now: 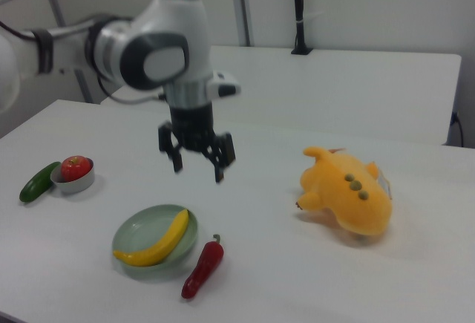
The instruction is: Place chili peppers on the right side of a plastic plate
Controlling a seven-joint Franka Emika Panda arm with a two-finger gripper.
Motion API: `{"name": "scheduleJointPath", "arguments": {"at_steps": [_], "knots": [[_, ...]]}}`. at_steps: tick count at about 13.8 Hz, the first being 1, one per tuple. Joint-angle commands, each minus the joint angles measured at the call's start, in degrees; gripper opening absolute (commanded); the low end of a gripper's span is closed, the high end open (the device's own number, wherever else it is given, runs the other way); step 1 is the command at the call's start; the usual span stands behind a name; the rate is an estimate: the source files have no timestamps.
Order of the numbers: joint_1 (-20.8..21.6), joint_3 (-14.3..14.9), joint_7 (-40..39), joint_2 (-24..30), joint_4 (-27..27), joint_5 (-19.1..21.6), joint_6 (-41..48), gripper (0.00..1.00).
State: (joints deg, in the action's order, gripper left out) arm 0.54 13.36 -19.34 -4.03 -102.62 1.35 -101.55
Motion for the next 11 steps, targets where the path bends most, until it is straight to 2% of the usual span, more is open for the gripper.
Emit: {"name": "scheduleJointPath", "arguments": {"at_steps": [1,3,4,5,8,11], "knots": [[0.4,0.1,7.7,1.5,9.4,5.4,7.8,1.0],[0.4,-0.6,15.9,2.3,12.0,6.8,8.1,1.0],[0.4,-2.4,22.8,3.3,14.4,6.9,8.2,1.0],[0.4,-4.5,25.6,4.4,14.7,6.9,8.2,1.0],[0.5,-10.8,31.1,6.3,14.6,6.7,9.7,1.0],[0.6,-14.3,32.0,7.1,14.2,6.6,10.2,1.0]]}}
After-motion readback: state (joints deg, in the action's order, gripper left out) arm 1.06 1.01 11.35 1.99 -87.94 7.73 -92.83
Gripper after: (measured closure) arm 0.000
